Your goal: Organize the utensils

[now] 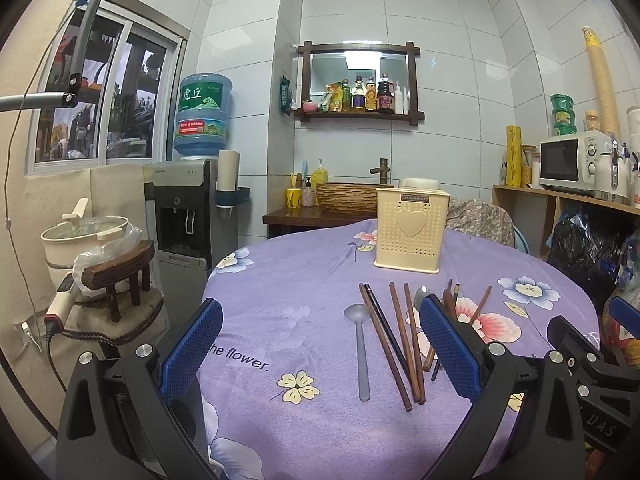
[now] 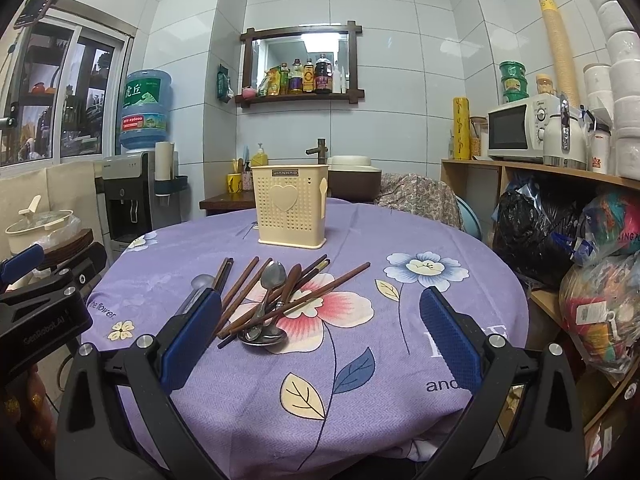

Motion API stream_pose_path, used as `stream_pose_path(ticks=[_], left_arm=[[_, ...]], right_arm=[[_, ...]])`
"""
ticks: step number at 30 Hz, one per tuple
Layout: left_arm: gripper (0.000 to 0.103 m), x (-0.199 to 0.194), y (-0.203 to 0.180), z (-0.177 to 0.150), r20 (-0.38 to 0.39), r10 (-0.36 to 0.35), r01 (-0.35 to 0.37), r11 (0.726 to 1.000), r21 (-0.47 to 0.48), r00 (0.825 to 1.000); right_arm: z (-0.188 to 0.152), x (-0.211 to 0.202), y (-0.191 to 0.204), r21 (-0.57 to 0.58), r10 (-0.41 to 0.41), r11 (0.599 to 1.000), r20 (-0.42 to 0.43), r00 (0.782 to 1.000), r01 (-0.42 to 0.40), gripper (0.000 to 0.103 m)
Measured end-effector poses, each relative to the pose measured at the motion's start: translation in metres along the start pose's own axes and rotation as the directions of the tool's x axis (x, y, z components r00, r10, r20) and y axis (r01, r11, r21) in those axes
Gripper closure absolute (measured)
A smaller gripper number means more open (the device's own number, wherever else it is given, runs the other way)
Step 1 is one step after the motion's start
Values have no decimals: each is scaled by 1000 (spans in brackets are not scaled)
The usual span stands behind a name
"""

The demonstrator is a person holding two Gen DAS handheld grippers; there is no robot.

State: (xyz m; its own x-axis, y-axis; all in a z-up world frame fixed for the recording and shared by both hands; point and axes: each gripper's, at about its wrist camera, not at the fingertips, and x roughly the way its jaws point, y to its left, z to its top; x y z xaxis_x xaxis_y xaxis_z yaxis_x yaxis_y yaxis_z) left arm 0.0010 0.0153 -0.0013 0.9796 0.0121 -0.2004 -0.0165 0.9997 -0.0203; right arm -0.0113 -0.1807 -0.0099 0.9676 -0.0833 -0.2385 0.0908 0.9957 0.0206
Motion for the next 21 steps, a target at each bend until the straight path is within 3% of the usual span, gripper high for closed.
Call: stream_pose_path(ticks=[21], left_arm=[[5, 0, 0, 2, -18, 15, -15, 1000, -5, 1000]], right_arm=[[1, 2, 2, 2, 4, 1000, 2, 1000, -4, 5]])
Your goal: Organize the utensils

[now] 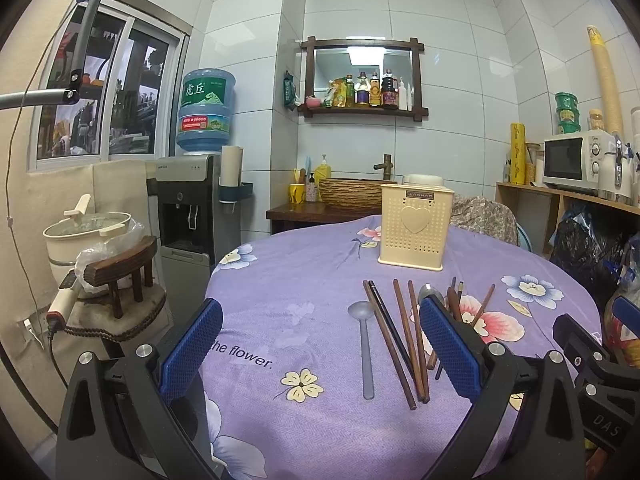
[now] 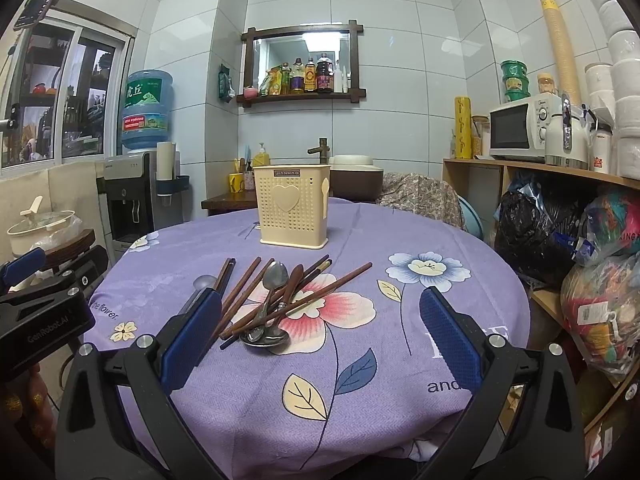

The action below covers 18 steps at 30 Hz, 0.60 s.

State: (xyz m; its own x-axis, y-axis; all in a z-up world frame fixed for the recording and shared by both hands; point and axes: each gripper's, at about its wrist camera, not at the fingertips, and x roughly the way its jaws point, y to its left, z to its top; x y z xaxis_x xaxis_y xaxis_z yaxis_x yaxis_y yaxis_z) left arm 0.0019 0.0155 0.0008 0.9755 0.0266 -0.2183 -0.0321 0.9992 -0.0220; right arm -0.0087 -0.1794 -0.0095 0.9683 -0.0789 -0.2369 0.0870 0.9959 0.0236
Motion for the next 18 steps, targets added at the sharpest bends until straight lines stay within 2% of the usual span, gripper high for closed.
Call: stream_pose_path(ticks=[18], left_arm=[[5, 1, 0, 0, -3, 0, 0, 1000, 3, 1000]], right_arm=[[-1, 1, 1, -7, 1, 1000, -9, 1000, -1, 5]])
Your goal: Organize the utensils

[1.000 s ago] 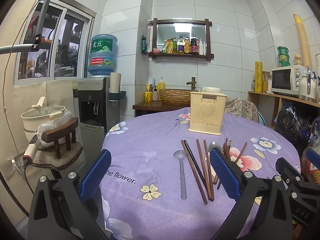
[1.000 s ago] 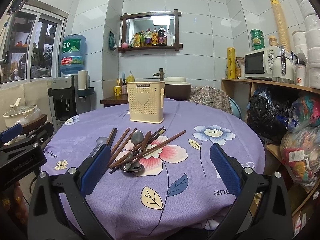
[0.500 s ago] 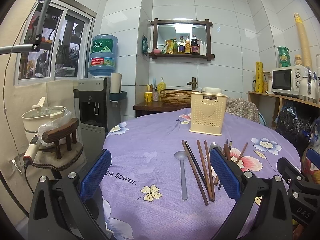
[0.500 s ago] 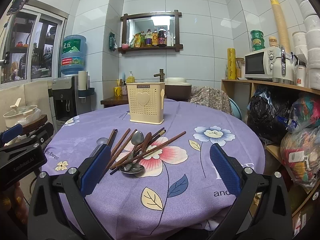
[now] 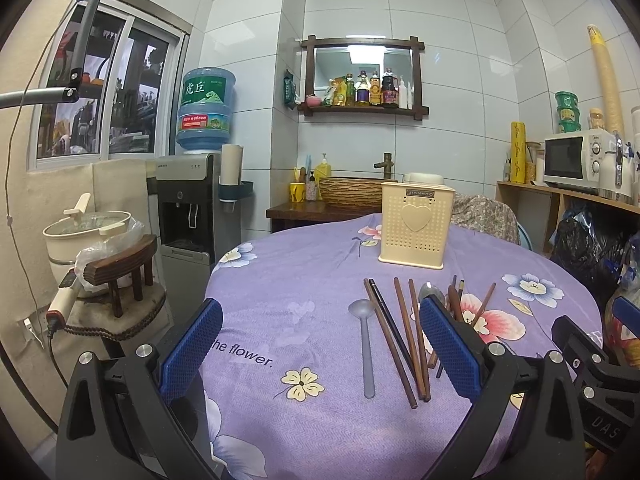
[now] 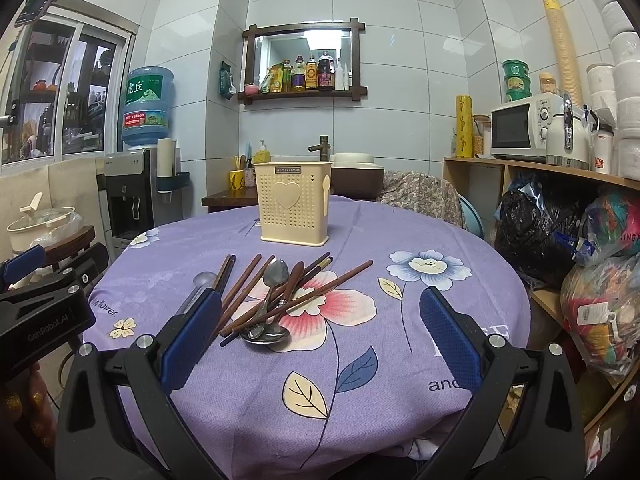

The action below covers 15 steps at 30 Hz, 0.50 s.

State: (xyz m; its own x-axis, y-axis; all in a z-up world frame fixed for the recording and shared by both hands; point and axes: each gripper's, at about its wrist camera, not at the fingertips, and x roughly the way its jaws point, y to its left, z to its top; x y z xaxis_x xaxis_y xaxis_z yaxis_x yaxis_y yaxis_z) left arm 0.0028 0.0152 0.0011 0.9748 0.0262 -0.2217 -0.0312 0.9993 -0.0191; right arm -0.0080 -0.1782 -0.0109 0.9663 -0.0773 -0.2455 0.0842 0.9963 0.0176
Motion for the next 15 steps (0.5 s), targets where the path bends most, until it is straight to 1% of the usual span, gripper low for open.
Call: stream_pose_path(ticks=[15], left_arm=[[5, 2, 4, -3, -6, 4, -4, 1000, -3, 1000]], right_arm=[[-2, 2, 2, -5, 2, 1000, -15, 1000, -2, 5]])
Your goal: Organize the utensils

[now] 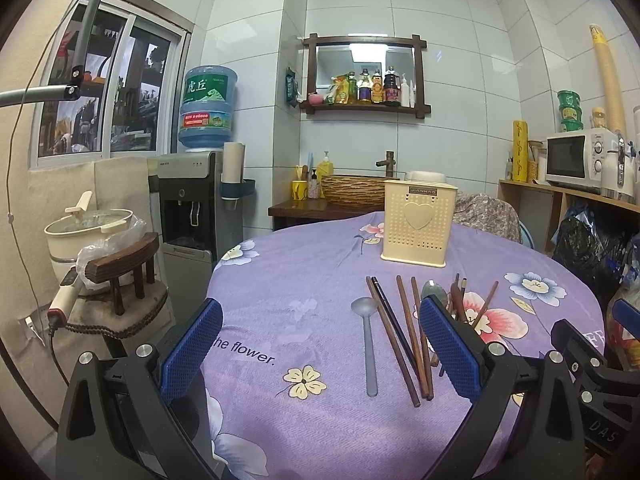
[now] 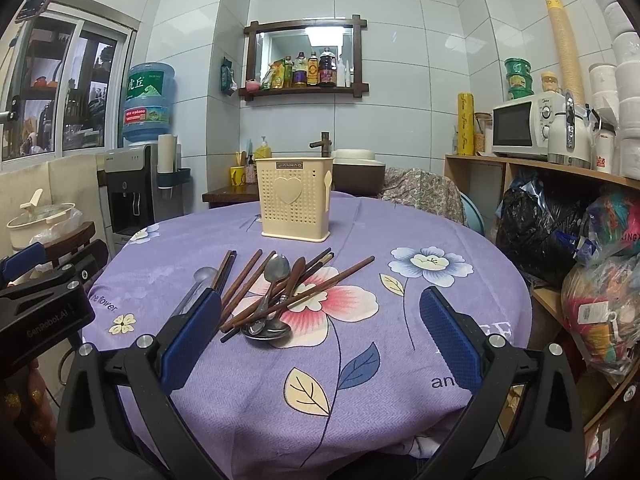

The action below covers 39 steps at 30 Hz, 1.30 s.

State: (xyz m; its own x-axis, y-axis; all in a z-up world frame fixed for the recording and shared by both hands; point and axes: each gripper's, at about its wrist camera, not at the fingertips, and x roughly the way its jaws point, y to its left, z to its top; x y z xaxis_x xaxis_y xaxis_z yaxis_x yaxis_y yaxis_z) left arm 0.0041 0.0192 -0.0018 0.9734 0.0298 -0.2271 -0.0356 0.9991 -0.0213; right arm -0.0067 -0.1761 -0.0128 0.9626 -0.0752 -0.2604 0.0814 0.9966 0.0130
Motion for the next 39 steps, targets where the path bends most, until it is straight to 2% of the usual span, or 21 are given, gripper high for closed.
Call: stream_pose_path(ticks=[7, 15, 21, 26, 30, 33, 36, 39], left_arm=[[5, 4, 0, -1, -11, -5, 5, 1000, 12, 1000], [5, 18, -4, 7, -26, -25, 26, 998, 60, 999], [5, 45, -11, 17, -95, -44, 55, 992, 116, 995], [5, 67, -12, 24, -156, -62, 82, 989, 125, 986], [6, 89, -14, 24, -241, -62, 101, 983, 152, 968], [13, 106, -10, 22, -320, -76, 123, 984, 131, 944], [21, 122, -8, 21, -404, -72, 135, 982, 131, 912], [30, 137, -7, 19, -479, -96, 167, 980, 107, 872]], right_arm=[[0, 7, 2, -13, -7, 1000, -27, 1000, 7, 5], [8, 38, -8, -13, 11, 1000, -94, 995, -13, 5], [18, 61, -10, -32, -5, 999, -121, 993, 1, 5], [27, 84, -16, -12, -5, 1000, -184, 983, 3, 5], [29, 102, -24, 7, -6, 1000, -239, 971, 8, 5], [29, 116, -30, 6, -12, 1000, -290, 957, 15, 5], [28, 127, -36, 14, -9, 1000, -326, 945, 15, 5], [29, 138, -39, 24, 19, 1000, -371, 929, -11, 5]])
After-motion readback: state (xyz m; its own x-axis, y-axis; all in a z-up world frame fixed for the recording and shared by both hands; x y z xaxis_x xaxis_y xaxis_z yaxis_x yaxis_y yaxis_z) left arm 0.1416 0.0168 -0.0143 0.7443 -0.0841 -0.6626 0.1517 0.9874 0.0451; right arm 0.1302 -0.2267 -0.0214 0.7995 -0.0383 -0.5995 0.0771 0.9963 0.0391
